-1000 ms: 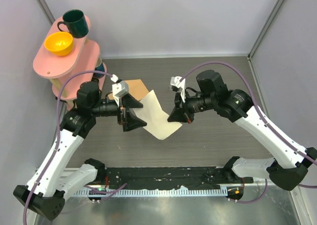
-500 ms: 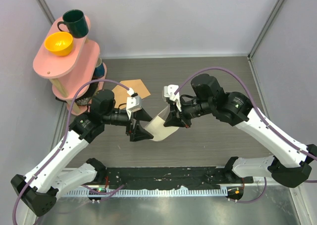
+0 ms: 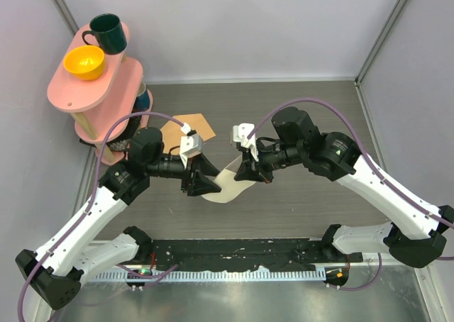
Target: Place the letter into the envelope and seal it
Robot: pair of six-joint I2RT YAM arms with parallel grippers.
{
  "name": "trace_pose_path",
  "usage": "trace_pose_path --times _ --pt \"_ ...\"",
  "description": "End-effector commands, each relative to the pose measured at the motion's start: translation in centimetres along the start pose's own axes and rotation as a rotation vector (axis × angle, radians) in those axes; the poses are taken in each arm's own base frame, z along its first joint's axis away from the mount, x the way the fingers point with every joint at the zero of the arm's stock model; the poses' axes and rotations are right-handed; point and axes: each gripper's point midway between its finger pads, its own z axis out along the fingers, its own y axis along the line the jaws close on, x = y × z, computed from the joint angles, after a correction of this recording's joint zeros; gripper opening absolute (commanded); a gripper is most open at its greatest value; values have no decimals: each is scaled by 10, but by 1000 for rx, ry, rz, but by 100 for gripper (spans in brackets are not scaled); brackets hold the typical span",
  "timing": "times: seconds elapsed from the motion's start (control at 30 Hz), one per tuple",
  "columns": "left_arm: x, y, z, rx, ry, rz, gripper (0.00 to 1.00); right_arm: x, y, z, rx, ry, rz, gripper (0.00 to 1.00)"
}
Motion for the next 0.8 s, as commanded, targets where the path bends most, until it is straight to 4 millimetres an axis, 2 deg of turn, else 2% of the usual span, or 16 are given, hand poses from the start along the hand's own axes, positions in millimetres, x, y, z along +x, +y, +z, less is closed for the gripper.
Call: trace_pose_path --times 0.0,0.13,0.17,0.4,0.47,0.5,0.53,0.6,0.63,0.77 --pt "-8 -14 3 65 -21 18 54 -23 -3 -9 39 -66 -49 1" --pt "-6 -16 4 66 -9 23 47 -22 -4 -8 41 -66 -40 1" --pt "-7 -16 5 68 -8 21 42 -21 -3 -8 41 -65 -40 1" --pt "-5 -17 6 79 6 -5 25 -22 -2 -10 42 -62 -41 1" --pt "-5 -19 6 85 6 3 17 -21 -2 -11 44 -60 -38 2" --pt "-6 -20 4 88 5 10 15 -19 -2 -11 46 -55 -34 5" --pt "-7 -23 3 95 4 12 12 -19 -3 -13 57 -50 -32 14" --pt "-7 -26 -1 101 6 76 10 -17 -2 -19 70 -40 -33 27" --pt "-6 -27 -3 103 10 92 8 -17 -2 -21 76 -37 -37 39" --pt "-2 -32 -7 125 33 151 10 -20 3 -34 92 -41 -53 55"
